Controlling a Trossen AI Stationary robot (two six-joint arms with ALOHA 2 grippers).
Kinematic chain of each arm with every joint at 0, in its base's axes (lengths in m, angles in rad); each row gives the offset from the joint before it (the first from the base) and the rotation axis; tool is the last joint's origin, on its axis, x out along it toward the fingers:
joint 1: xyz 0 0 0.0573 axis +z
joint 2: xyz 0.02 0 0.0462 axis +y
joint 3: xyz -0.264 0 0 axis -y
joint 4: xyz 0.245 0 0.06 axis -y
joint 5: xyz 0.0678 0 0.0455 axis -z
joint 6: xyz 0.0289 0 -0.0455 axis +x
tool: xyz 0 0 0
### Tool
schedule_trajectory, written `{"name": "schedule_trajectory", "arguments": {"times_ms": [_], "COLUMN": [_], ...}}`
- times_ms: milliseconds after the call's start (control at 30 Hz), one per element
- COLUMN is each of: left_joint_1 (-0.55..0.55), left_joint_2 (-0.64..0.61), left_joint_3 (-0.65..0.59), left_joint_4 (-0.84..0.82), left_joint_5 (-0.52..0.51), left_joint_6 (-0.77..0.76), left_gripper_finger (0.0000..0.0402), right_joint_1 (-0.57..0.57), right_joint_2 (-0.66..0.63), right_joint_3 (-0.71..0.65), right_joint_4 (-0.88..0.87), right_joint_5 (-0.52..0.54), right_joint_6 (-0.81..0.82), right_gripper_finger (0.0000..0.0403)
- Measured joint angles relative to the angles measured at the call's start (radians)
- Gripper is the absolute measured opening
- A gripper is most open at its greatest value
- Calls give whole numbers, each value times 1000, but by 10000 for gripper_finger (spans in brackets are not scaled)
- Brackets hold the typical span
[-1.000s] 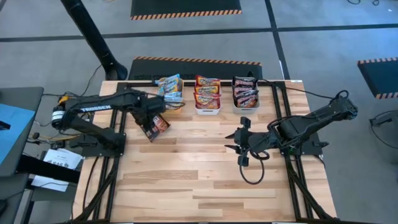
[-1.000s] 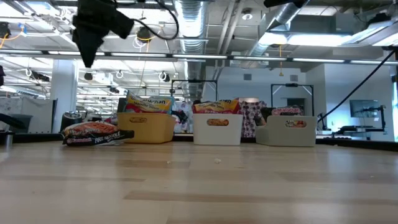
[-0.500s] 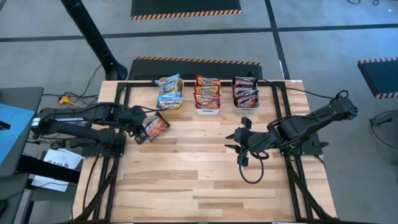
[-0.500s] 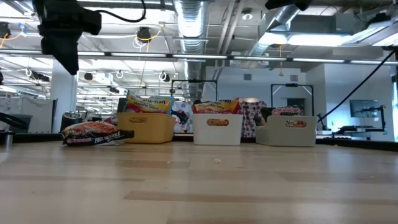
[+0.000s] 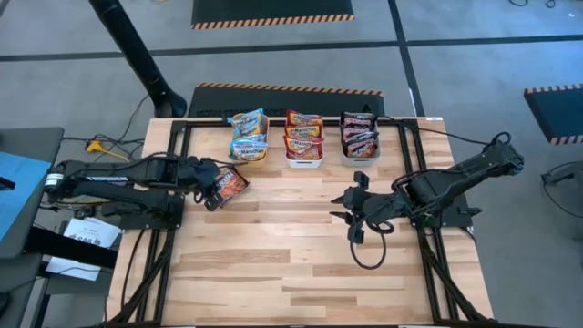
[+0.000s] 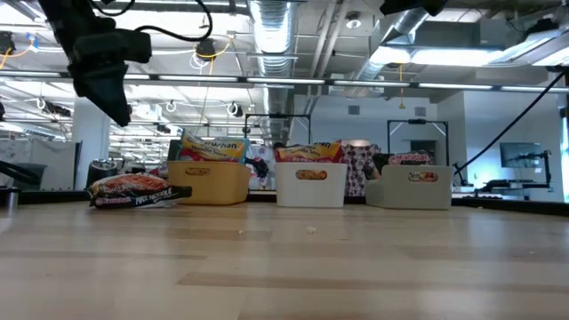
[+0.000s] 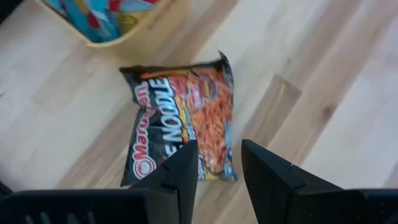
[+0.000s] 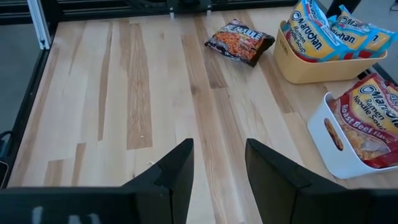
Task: Sort Maruchan noodles
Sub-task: Put the black noodle pack into the gray bin
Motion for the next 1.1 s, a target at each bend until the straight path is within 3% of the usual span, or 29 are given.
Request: {"name": "schedule_trajectory", "arguments": {"times_ms": [433,1100], "left_joint_1": [127,219], "left_joint_2": [156,430], "left_joint_3": [1,2], "left_joint_4": [137,122], "left_joint_5": [31,139], "left_joint_6": [86,46], "left_gripper_finger": [181,185], "right_joint_1": [0,0], "right_joint_2": [0,0], "right_joint_3": [0,-67], "right_joint_4": [-5,34], "right_joint_5": [0,1], "right_joint_6": [0,36], "right_gripper_finger": [168,168]}}
